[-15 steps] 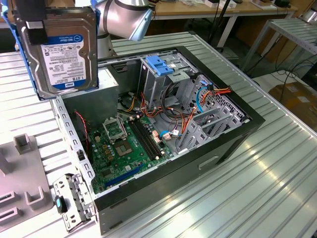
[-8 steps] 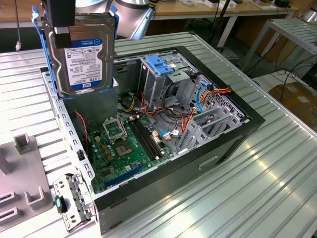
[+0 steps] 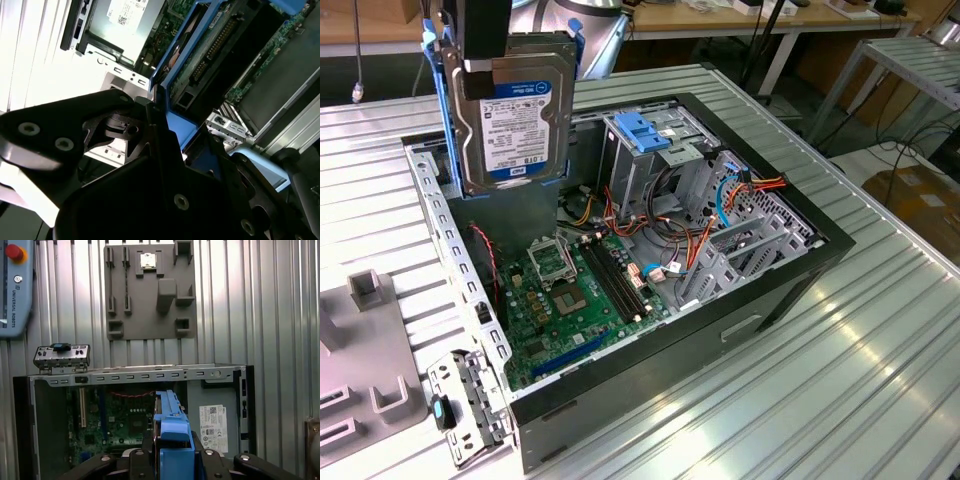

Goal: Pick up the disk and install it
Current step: 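Pick up the disk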

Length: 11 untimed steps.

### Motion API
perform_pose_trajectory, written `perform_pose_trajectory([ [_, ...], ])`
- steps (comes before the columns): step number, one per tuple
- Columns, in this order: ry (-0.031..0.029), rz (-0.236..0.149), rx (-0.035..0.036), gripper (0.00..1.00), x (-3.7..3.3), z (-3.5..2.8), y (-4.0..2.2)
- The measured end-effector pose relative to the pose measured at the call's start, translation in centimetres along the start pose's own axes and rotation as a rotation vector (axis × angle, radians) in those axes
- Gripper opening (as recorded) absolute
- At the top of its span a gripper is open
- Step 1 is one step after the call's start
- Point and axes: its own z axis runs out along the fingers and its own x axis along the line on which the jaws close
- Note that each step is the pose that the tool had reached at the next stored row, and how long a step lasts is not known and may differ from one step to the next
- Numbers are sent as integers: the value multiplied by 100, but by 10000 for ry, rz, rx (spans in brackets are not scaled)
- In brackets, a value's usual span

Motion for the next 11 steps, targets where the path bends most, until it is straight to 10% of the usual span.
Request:
perform_pose_trajectory([
  [11, 4, 91, 1, 37, -16, 47, -321],
])
